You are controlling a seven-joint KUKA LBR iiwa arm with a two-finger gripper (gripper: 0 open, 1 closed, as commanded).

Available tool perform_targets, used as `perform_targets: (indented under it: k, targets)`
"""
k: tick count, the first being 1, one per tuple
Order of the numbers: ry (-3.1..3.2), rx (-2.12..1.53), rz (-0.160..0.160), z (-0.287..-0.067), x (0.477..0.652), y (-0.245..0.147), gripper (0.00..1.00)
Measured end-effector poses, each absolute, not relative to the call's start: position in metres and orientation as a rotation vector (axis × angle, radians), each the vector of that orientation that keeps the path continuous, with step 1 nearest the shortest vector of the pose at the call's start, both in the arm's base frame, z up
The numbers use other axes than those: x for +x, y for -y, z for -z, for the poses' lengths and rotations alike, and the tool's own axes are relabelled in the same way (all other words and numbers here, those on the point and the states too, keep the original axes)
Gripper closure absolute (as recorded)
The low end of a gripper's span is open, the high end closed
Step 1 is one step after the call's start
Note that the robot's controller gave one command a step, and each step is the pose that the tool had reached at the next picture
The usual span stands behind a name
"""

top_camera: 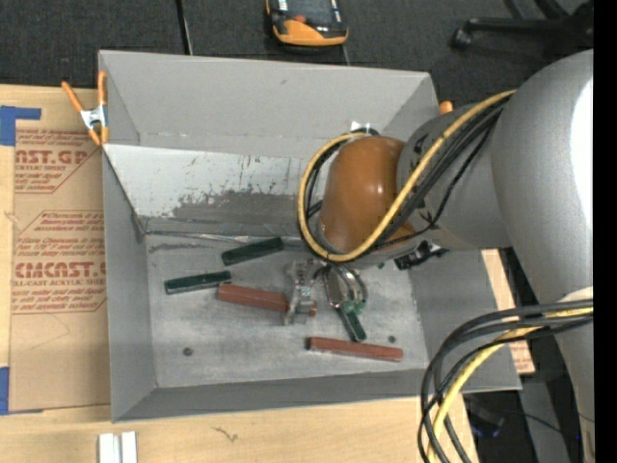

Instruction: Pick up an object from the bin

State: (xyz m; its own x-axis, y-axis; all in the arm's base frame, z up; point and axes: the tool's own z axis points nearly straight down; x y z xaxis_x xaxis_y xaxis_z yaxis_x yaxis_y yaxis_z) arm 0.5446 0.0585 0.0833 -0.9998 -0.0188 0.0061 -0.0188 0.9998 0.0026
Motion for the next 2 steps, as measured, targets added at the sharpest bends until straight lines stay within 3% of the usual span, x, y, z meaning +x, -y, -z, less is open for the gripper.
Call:
perform_targets:
  k: [2]
  targets:
    - [3.14,0.028,0.002,-0.0953,0.5454,-0.0577,1.0]
